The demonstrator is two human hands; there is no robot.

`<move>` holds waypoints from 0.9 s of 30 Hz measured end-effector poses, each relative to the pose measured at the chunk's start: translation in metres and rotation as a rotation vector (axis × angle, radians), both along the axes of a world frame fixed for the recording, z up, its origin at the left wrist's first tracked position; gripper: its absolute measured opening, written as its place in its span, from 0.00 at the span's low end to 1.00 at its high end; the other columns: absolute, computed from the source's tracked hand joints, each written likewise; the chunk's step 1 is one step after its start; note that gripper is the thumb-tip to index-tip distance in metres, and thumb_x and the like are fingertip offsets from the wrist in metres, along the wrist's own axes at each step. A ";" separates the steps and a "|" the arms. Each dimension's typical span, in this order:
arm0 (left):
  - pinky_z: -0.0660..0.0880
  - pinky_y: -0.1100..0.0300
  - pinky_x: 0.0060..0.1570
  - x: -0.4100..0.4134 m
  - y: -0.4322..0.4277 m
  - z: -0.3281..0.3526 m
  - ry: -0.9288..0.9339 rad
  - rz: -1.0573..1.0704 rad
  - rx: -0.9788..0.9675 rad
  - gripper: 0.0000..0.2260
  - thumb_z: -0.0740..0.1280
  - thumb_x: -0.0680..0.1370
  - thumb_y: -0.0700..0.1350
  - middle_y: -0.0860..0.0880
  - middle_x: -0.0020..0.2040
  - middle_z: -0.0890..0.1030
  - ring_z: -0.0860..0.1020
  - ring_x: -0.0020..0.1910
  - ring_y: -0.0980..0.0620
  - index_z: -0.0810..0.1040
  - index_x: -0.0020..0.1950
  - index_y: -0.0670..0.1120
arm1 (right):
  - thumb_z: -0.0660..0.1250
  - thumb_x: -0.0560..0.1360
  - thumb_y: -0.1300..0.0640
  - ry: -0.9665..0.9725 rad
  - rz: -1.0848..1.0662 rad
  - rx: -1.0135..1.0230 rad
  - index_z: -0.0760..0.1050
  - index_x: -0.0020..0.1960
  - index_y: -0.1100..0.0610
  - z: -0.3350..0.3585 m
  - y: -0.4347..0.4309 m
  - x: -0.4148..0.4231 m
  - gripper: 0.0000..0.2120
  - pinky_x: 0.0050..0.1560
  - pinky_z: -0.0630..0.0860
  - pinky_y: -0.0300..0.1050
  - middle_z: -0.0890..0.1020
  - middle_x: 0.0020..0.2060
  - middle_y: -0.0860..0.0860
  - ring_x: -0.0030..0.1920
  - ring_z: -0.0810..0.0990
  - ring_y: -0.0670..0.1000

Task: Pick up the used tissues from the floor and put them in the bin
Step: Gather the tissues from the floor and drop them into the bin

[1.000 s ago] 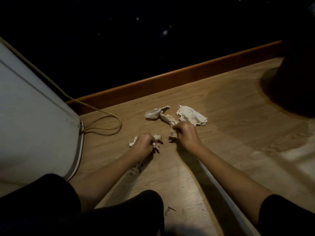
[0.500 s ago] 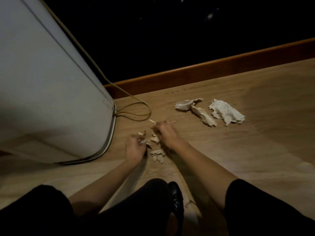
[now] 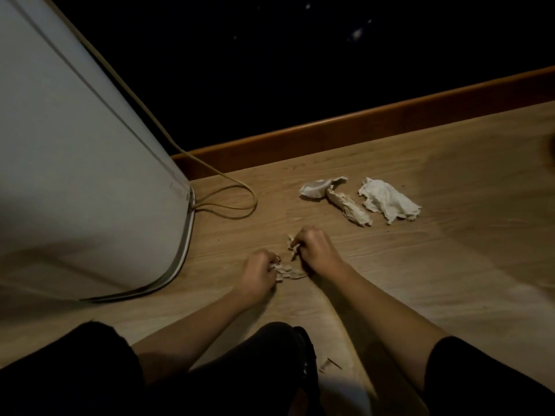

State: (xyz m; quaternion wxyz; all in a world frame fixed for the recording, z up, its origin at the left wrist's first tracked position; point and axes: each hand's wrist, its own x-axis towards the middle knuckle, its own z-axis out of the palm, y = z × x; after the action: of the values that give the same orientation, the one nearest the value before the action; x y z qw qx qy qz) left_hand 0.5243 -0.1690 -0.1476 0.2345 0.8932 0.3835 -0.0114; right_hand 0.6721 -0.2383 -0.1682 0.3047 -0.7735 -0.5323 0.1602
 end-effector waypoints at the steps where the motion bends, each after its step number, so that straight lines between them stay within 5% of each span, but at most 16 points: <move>1: 0.70 0.60 0.46 0.004 0.007 0.007 -0.016 0.017 0.007 0.10 0.65 0.71 0.34 0.41 0.51 0.82 0.79 0.52 0.44 0.81 0.50 0.39 | 0.64 0.70 0.71 0.027 -0.065 0.032 0.82 0.46 0.61 0.005 -0.001 0.010 0.11 0.53 0.75 0.48 0.82 0.48 0.59 0.51 0.78 0.58; 6: 0.68 0.68 0.38 0.042 0.049 0.048 -0.182 0.073 0.109 0.08 0.66 0.73 0.35 0.48 0.45 0.81 0.76 0.43 0.55 0.81 0.50 0.42 | 0.68 0.73 0.65 -0.055 -0.334 0.182 0.79 0.49 0.63 0.037 -0.013 0.068 0.06 0.49 0.70 0.40 0.79 0.52 0.57 0.54 0.74 0.55; 12: 0.78 0.56 0.52 0.126 0.068 0.063 -0.273 -0.104 0.167 0.14 0.66 0.73 0.33 0.42 0.54 0.81 0.79 0.53 0.46 0.76 0.57 0.44 | 0.67 0.73 0.59 -0.089 -0.287 -0.213 0.79 0.47 0.59 0.010 -0.020 0.107 0.06 0.49 0.75 0.48 0.80 0.49 0.60 0.49 0.78 0.59; 16: 0.74 0.58 0.52 0.176 0.063 0.057 -0.200 -0.270 0.251 0.19 0.67 0.72 0.33 0.44 0.60 0.79 0.76 0.59 0.46 0.74 0.62 0.45 | 0.63 0.74 0.63 -0.218 -0.302 -0.080 0.79 0.53 0.59 -0.007 -0.046 0.073 0.10 0.53 0.74 0.52 0.78 0.53 0.58 0.55 0.73 0.59; 22: 0.69 0.54 0.61 0.207 0.060 0.026 0.080 -0.368 0.132 0.25 0.67 0.72 0.34 0.44 0.66 0.72 0.70 0.65 0.44 0.70 0.67 0.46 | 0.61 0.70 0.69 -0.155 -0.296 -0.015 0.77 0.48 0.62 -0.016 -0.064 0.062 0.10 0.50 0.74 0.56 0.78 0.48 0.58 0.51 0.71 0.58; 27: 0.75 0.54 0.46 0.216 0.065 0.005 0.042 -0.426 0.094 0.08 0.68 0.69 0.34 0.40 0.48 0.81 0.78 0.48 0.44 0.79 0.47 0.43 | 0.65 0.71 0.65 -0.164 -0.539 0.078 0.77 0.54 0.60 -0.001 -0.079 0.111 0.12 0.53 0.72 0.51 0.77 0.54 0.57 0.54 0.72 0.57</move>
State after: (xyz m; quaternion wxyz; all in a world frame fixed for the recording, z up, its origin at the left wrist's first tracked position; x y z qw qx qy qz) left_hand 0.7404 -0.1036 -0.1423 0.1768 0.9636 0.1911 -0.0615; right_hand 0.7832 -0.3169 -0.1692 0.3216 -0.8852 -0.3361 -0.0101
